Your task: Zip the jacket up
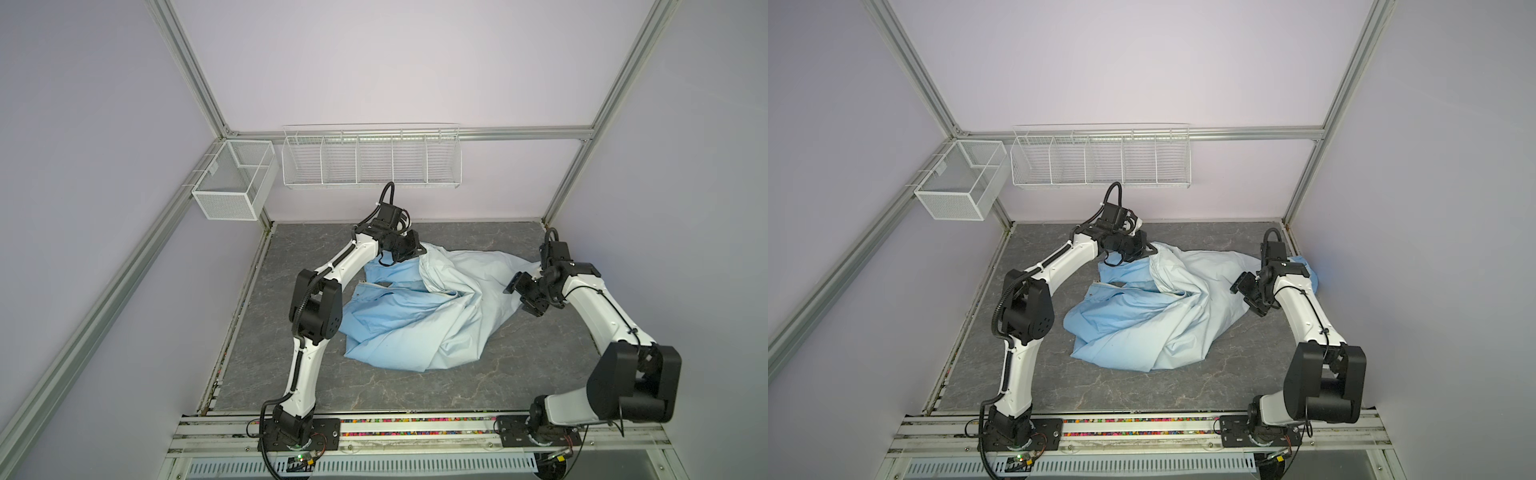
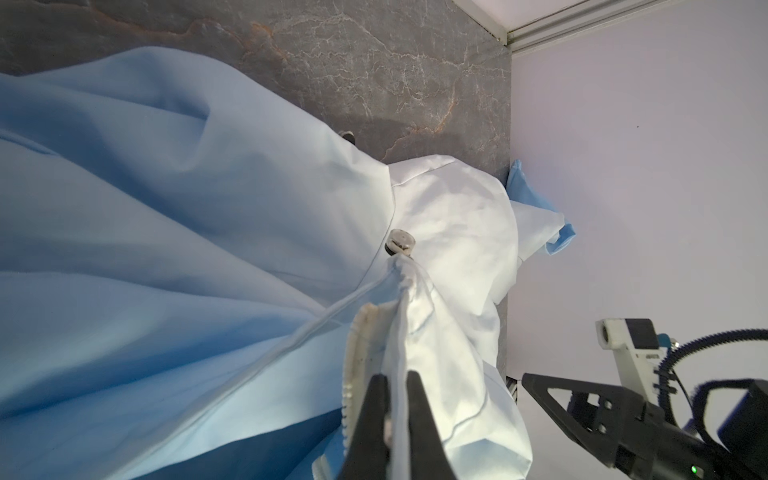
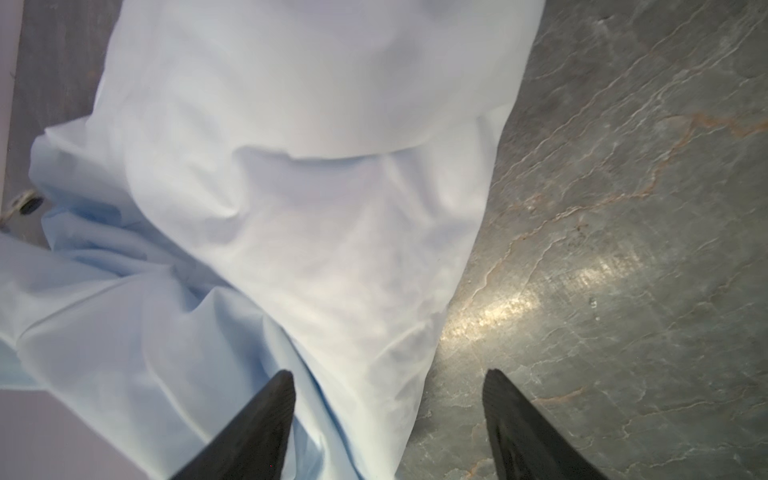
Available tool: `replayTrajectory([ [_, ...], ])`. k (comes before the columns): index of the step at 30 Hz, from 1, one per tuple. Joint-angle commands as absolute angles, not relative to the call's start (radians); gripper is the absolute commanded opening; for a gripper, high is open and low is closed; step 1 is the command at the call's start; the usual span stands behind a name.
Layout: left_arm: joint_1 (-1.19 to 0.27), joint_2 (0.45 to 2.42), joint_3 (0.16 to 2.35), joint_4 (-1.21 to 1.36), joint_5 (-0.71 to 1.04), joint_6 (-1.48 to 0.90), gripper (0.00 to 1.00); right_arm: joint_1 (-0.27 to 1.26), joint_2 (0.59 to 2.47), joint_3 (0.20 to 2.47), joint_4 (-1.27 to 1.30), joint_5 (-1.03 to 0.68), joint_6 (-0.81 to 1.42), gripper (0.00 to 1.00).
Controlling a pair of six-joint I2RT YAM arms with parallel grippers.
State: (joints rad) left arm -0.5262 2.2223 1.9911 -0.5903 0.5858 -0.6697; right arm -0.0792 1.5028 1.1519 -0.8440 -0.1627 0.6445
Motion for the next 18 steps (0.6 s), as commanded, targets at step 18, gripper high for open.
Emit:
replayTrajectory([
  [18,-0.410,1.926,2.065,-0.647,0.651,-0.595,0.00,0.131,2.349,1.939,-0.723,-0.426,0.739,0.55],
])
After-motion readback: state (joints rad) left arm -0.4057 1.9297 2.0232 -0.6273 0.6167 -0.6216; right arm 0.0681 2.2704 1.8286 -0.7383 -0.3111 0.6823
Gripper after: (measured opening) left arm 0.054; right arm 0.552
